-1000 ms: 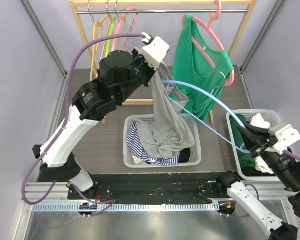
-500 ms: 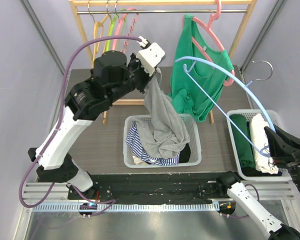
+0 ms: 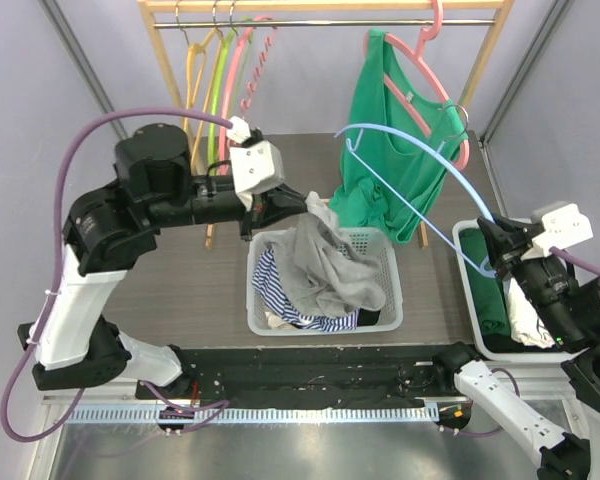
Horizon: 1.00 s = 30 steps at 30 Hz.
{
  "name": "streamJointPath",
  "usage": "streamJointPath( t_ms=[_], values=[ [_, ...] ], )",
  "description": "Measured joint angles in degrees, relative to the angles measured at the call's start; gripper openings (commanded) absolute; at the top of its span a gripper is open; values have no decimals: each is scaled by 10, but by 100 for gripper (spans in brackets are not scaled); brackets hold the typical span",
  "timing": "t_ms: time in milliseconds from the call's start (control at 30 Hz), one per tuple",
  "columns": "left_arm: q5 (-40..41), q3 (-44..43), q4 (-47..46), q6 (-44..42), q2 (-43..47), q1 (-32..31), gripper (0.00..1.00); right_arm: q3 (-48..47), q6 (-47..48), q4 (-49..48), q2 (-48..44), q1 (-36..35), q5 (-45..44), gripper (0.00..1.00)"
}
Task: Remove the tank top from the hanger
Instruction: Place the tank top in the bin.
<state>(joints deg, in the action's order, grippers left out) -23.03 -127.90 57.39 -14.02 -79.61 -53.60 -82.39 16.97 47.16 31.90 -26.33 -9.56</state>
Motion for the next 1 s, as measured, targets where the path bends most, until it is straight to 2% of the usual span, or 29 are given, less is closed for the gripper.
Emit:
streamJointPath(
  t_ms=[133,433,633,700,733,833,1000],
  values=[
    [22,94,-6,-5,7,-4,0,0,-6,-15,13,0,5,1],
    [166,328,-58,-57,-65,-18,0,-1,-6,-36,14,1,9,1],
    [200,430,-62,-79,-94,-21,1,-1,-4,-50,13,1,7,1],
    [198,458,-59,-87,-103,-23,11,2,-2,-56,13,1,3,1],
    [195,473,-59,-90,-107,-23,36,6,-1,-61,13,1,1,1],
    [179,503,-55,-104,-121,-25,72,20,3,-69,12,1,-2,1],
    [154,520,-60,-105,-141,-31,74,36,5,-70,14,1,-7,1]
  ],
)
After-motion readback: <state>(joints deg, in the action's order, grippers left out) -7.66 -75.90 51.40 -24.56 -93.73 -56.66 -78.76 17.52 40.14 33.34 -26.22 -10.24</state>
